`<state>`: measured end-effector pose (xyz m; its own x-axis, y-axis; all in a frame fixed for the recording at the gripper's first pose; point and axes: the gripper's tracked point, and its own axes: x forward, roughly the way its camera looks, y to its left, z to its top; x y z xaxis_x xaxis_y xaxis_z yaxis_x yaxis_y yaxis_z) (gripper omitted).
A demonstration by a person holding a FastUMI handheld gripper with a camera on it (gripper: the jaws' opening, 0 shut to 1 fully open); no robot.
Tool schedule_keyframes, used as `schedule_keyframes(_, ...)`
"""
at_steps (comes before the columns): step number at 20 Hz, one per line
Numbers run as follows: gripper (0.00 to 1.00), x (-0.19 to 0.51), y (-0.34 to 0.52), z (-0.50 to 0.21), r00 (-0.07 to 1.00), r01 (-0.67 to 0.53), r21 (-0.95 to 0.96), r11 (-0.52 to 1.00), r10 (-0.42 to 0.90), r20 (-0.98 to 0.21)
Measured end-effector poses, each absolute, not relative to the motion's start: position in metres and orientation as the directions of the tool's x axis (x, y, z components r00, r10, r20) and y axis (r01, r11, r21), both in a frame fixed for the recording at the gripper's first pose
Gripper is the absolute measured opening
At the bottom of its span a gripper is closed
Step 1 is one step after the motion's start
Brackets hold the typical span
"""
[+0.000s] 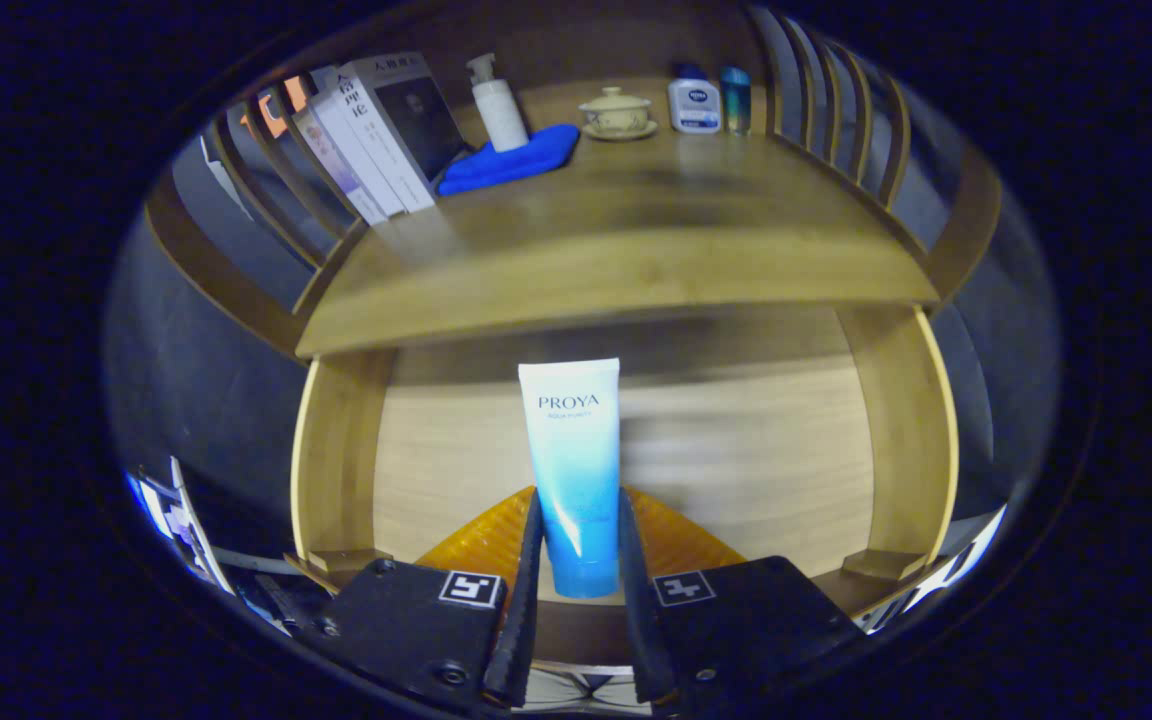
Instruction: Pull open the drawer, take out the items inside it, and place them on the countertop above the cabinet.
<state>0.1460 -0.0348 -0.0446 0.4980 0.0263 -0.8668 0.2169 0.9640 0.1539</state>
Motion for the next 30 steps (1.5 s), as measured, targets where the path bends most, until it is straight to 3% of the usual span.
schedule_keyframes(9,0.42,0.213,-0.049,0.006,0.589,0.200,0.142,0.969,-0.003,-0.808)
schedule_keyframes(21,0.42,0.312,-0.063,-0.018,0.626,0.207,0.112,0.972,-0.043,-0.779)
schedule_keyframes(30,0.62,0.278,-0.048,0.018,0.694,0.150,0.189,0.970,0.033,-0.719)
